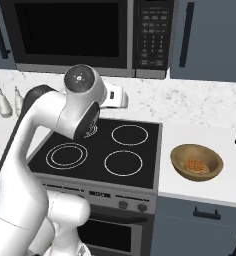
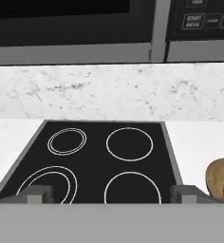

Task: Open the microwave, place the bowl with waffle inside the microwave, then close the microwave door and turn it on.

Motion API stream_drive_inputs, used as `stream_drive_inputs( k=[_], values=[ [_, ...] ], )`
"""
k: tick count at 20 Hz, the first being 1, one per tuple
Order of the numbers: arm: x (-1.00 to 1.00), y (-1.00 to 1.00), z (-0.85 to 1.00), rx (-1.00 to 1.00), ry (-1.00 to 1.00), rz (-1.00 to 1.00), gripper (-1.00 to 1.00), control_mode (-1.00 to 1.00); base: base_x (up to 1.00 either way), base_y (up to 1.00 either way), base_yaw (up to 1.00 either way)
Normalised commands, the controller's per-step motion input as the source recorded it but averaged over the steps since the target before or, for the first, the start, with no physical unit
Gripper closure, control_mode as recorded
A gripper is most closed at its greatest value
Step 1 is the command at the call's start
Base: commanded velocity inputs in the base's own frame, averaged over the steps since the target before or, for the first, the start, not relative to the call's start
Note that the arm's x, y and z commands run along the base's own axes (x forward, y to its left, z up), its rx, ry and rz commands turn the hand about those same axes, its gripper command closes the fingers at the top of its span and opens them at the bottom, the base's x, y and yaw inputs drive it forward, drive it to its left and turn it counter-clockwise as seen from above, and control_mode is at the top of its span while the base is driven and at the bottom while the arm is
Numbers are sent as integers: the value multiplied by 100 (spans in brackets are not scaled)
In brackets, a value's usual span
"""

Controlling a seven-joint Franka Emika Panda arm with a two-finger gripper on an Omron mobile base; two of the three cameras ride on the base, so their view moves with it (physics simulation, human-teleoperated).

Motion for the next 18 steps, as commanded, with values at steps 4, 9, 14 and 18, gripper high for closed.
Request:
stream_drive_inputs(
  k=[4,9,14,18],
  values=[
    [0,-53,100,6,-57,1,-100,-100,0,0,0],
    [-2,-29,70,3,-35,-2,-100,-100,0,0,0],
    [0,0,0,-1,-1,0,-100,-100,0,0,0],
    [21,6,0,-5,-6,1,-100,-100,0,0,0]
  ],
)
